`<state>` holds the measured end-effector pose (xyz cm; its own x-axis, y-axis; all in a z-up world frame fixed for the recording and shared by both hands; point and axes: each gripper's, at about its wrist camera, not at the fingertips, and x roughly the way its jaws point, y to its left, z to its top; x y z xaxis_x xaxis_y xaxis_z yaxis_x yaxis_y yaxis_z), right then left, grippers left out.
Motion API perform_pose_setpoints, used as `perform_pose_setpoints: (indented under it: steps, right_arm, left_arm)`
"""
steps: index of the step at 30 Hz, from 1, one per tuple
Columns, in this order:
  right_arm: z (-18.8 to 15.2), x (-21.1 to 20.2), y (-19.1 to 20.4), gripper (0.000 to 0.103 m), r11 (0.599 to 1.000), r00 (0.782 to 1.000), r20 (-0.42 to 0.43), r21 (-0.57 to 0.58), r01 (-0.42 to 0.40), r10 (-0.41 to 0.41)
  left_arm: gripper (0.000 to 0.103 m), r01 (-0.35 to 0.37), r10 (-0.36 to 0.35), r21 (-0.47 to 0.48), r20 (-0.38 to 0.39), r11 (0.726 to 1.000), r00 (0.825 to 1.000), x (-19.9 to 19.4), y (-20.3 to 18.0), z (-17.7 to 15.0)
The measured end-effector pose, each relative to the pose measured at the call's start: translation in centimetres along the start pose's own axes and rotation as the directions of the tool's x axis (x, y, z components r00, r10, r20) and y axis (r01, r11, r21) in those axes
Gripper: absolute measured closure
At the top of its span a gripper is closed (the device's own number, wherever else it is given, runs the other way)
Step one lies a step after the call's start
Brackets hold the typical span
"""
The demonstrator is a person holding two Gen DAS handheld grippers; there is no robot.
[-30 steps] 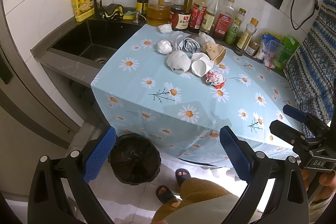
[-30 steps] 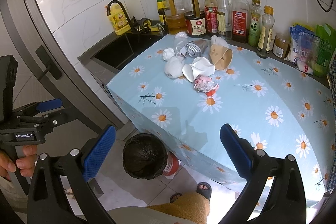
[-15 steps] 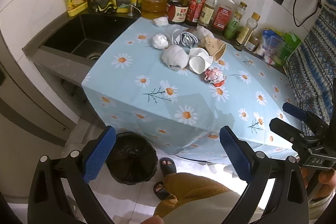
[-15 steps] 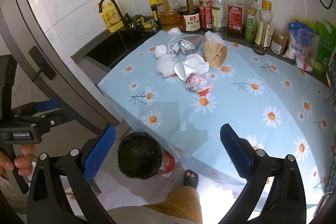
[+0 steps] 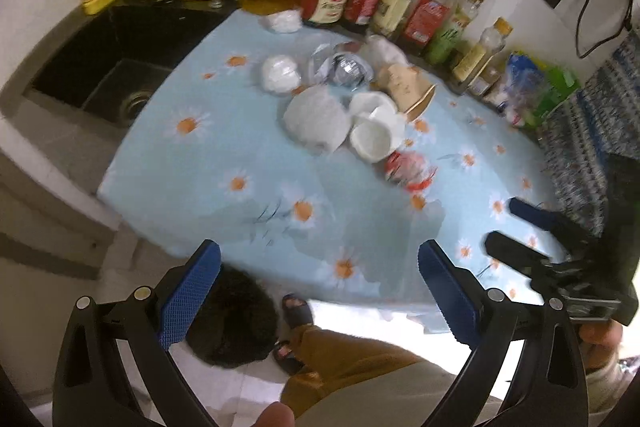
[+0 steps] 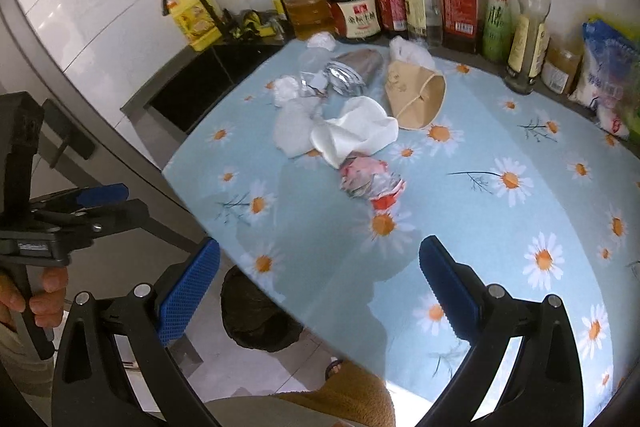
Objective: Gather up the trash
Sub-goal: 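Grasp the white mesh tissue with the left tool while the right tool grasps the red-white wrapper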
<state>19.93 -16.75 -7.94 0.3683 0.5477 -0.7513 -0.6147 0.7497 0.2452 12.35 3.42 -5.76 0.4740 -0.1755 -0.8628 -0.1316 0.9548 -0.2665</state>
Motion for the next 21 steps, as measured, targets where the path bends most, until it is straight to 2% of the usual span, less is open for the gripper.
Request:
perform_pose_setpoints:
  steps: [5,10,12,16,21]
  right_arm:
    - [2.1,3.5,-2.5,0.004,0.999,0.999,-0.041,0.037,-0.027,0.028]
    - [3.3,6.6,-3.8,0.009,0.998,0.995,-0.081,0.042,-0.048,0.051]
    - [3.7,7.8,-4.6,0.015,0.997,0.994,-0.099,0.053,-0.048,0.053]
    - [4.2,9.1,-5.5,0.017,0.995,0.991,-0.119,0.084,-0.053,0.063]
    - [4.5,10.3,-6.0,0.030,0.994,0.987,-0.144,0.087,-0.060,0.073]
  left_arm:
    - [0.008,0.023,-0.023,-0.014,-0.039,1.000,0.999,3.3,0.6,3.0]
    - [0.008,0.052,-0.052,-0.009,-0.086,0.999,0.995,6.8,1.5,5.6]
    - [0.008,0.056,-0.055,-0.001,-0.103,0.998,0.993,8.1,1.6,6.6]
    - [0.008,0.060,-0.057,0.021,-0.130,0.998,0.990,10.3,1.3,8.4]
    - [0.008,0.032,-0.020,0.070,-0.167,0.997,0.986,13.2,1.2,10.2]
